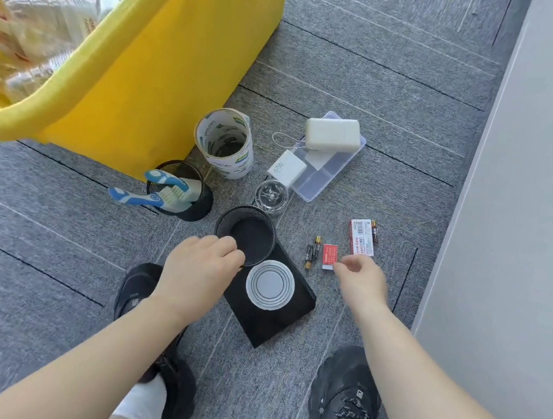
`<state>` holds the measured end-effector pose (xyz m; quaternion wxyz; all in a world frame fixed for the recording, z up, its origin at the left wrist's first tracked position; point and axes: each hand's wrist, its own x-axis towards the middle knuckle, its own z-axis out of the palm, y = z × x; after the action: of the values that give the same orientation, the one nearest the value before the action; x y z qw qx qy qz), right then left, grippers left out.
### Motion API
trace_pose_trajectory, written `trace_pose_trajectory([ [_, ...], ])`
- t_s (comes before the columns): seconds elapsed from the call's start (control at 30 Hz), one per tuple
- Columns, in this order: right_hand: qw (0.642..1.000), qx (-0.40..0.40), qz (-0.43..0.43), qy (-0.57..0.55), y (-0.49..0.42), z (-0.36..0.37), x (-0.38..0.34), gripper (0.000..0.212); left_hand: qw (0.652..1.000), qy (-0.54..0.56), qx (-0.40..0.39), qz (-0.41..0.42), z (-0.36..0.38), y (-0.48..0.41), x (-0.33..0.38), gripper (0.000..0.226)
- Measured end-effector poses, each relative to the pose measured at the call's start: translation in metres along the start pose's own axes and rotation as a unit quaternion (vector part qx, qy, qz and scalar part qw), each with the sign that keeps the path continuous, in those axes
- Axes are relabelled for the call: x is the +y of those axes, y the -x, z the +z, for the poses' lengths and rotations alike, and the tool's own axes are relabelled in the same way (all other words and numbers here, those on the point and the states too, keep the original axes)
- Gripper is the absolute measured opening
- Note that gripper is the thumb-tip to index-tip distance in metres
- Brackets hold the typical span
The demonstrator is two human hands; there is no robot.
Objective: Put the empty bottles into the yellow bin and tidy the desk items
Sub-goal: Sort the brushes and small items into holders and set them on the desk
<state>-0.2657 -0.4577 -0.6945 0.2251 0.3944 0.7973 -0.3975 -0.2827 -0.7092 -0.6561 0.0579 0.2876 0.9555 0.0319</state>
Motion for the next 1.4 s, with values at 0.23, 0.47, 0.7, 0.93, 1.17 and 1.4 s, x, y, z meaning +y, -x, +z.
trace_pose_trajectory([
  [0.23, 0.983, -0.01, -0.057, 0.176, -0.012, 0.024, -0.007, 0.047, 0.969, 0.163, 0.018, -0.185, -0.013, -0.001, -0.014, 0.071],
  [0.47, 0.976, 0.013, -0.06, 0.208, -0.016, 0.032, -0.012, 0.041, 0.964, 0.19, -0.086, -0.167, -0.013, -0.011, -0.015, 0.112],
  [0.7, 0.979, 0.15, -0.056, 0.127, -0.026, 0.018, -0.021, 0.034, 0.972, 0.165, -0.047, -0.162, -0.008, -0.017, -0.014, 0.103],
  [0.93, 0.968, 0.094, -0.135, 0.187, -0.035, 0.014, -0.008, 0.031, 0.97, 0.181, -0.018, -0.161, -0.006, -0.016, -0.013, 0.1],
  [1.17, 0.985, 0.135, -0.044, 0.102, -0.063, -0.007, -0.009, 0.04, 0.969, 0.19, -0.033, -0.157, -0.005, -0.017, -0.012, 0.1],
  [1.4, 0.985, 0.084, -0.053, 0.143, -0.071, -0.008, -0.012, 0.052, 0.966, 0.196, -0.05, -0.159, -0.006, -0.02, -0.013, 0.102],
])
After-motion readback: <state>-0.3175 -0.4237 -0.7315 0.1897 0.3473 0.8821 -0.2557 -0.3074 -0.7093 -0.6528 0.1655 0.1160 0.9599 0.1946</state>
